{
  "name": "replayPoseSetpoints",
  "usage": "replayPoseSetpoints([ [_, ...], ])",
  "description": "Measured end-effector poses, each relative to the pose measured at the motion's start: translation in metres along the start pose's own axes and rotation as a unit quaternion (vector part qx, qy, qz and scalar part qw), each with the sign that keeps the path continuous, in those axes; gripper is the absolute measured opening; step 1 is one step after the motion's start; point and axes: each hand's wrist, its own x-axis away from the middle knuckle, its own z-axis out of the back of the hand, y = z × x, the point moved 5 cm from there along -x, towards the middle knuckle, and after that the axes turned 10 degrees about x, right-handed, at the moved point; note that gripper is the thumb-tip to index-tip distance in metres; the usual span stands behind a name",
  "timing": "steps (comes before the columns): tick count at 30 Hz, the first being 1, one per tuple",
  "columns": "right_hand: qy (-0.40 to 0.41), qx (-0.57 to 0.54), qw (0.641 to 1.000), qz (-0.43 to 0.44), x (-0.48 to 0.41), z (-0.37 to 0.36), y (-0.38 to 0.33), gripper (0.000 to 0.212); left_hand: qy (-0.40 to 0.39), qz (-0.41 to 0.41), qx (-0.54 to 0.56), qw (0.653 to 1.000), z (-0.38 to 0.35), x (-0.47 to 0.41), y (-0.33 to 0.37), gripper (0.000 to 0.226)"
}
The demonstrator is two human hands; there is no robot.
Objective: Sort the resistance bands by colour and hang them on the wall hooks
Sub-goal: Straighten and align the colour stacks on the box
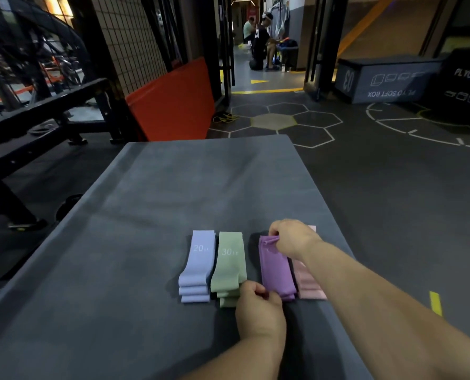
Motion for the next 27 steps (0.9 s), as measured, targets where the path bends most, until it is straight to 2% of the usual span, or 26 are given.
replayPoseSetpoints([
  [9,-0.011,-0.044,0.999,-0.028,-0.002,0.000,-0.006,0.018,0.027,-0.027,0.020,0.999,0.003,0.003,-0.002,0.029],
  [16,-0.025,-0.028,0.998,-0.041,-0.009,0.001,-0.011,0.022,0.028,-0.030,0.052,0.998,0.003,0.001,-0.002,0.027],
  [19,-0.045,0.011,0.998,-0.030,-0.010,0.003,-0.012,0.025,-0.016,-0.037,0.042,0.998,-0.002,-0.002,-0.003,0.023],
  [22,-0.050,0.036,0.998,-0.026,-0.011,0.005,-0.012,0.030,-0.097,-0.050,0.027,0.994,-0.007,0.000,-0.004,0.028],
  [23,-0.052,0.038,0.998,-0.028,-0.011,0.005,-0.012,0.033,-0.128,-0.072,0.005,0.989,-0.009,0.000,-0.003,0.027],
  [25,-0.052,0.045,0.997,-0.028,-0.011,0.006,-0.013,0.035,-0.162,-0.170,-0.109,0.966,-0.008,0.000,0.001,0.014],
  [27,-0.047,0.055,0.997,-0.026,-0.011,0.007,-0.014,0.036,-0.154,-0.321,-0.278,0.892,-0.005,0.003,0.018,0.015],
])
